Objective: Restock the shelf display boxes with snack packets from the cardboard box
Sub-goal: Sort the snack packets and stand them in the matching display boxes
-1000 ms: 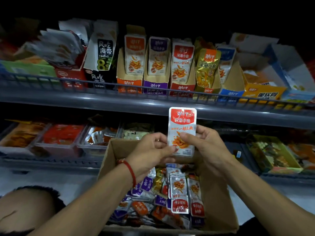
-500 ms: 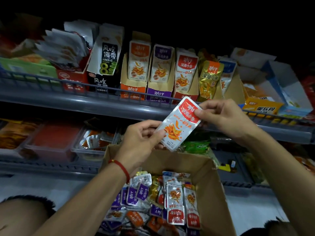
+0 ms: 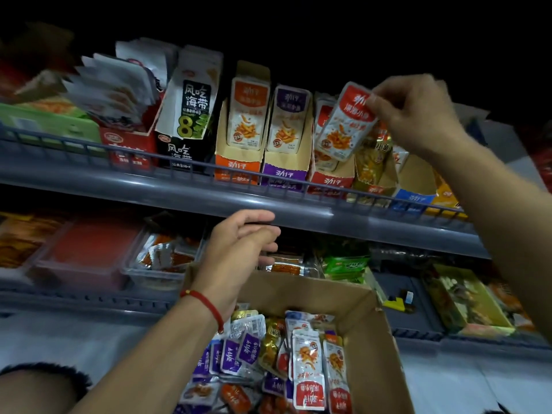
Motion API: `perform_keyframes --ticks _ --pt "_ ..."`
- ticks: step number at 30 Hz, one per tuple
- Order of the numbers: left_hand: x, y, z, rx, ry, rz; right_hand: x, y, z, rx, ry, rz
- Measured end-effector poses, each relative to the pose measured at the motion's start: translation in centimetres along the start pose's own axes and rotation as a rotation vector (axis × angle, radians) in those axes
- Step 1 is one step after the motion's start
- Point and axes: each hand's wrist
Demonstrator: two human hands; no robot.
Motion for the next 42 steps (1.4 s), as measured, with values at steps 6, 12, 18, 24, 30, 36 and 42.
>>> perform_keyframes --ticks 6,12,18,24,30,36,42 --pt "-0.1 0.0 0.0 -0.007 0.01 -0.003 2.7 -1.2 -0.9 -0.085 0.104 0.136" --pt "0.0 -0.1 0.0 -0.001 0.002 0.003 3.6 -2.4 -1.0 -0.11 0.207 0.149" --pt "0.1 -0.2 -0.1 -0.013 0.009 0.009 4.3 -3.0 -1.1 -0.131 0.335 0.082" --pt "-0.1 -0.2 0.1 -0.012 -0.026 -0.006 5.1 -2.2 -1.4 -0.16 0.402 0.007" --pt "-0.2 -0.3 0.4 -0.031 -0.093 -0.031 4.5 -0.3 -0.8 -0.272 0.507 -0.082" --pt "0.0 -0.3 1.1 -0.075 -0.145 -0.051 3.5 2.3 -0.8 -0.274 0.406 -0.03" --pt "0.2 -0.3 1.5 -0.075 -0.186 -0.066 3.0 4.2 -2.6 -0.199 0.259 -0.013"
Point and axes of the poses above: each hand's wrist, its own y-axis away from the middle knuckle, its own x-axis out of the palm, z = x × y, and after that the axes turned 12 degrees about -x, right-handed
